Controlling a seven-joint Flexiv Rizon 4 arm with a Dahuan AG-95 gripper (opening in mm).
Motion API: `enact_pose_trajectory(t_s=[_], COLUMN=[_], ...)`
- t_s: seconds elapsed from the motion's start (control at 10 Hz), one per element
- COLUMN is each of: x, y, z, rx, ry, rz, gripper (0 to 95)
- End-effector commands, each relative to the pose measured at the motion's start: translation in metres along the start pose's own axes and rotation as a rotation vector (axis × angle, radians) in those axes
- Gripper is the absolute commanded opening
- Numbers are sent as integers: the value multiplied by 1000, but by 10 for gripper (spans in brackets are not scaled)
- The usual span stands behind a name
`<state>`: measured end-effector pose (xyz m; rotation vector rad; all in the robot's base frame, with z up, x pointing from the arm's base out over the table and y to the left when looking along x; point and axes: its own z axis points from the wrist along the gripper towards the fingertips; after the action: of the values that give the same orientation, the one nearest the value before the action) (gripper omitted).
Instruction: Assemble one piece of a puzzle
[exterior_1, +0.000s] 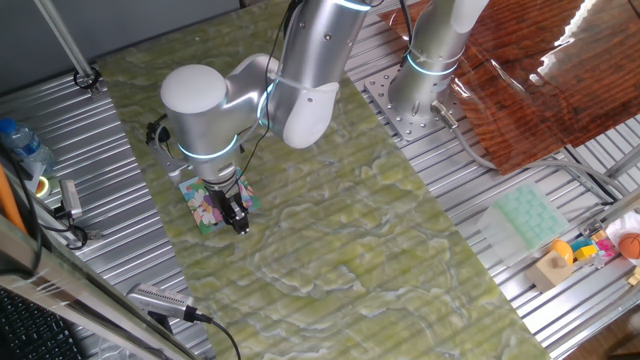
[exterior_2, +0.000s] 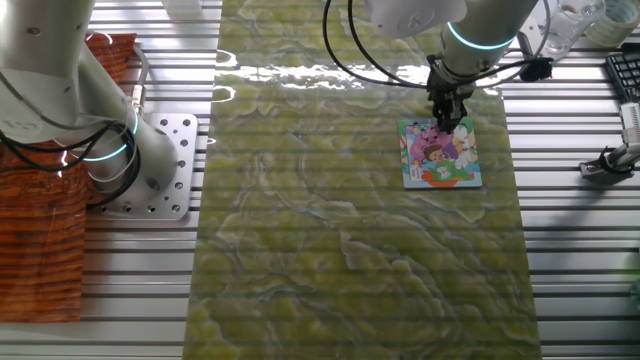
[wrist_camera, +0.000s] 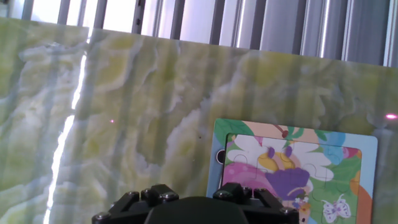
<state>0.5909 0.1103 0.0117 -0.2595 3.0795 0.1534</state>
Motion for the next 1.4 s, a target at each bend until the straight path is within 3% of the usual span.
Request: enact_pose_trajectory(t_s=[0.1, 1.4], x=[0, 3], y=[0, -2], z=[0, 1], rx=[3, 57], ry=[1, 14], rz=[-4, -19], gripper=[570, 570])
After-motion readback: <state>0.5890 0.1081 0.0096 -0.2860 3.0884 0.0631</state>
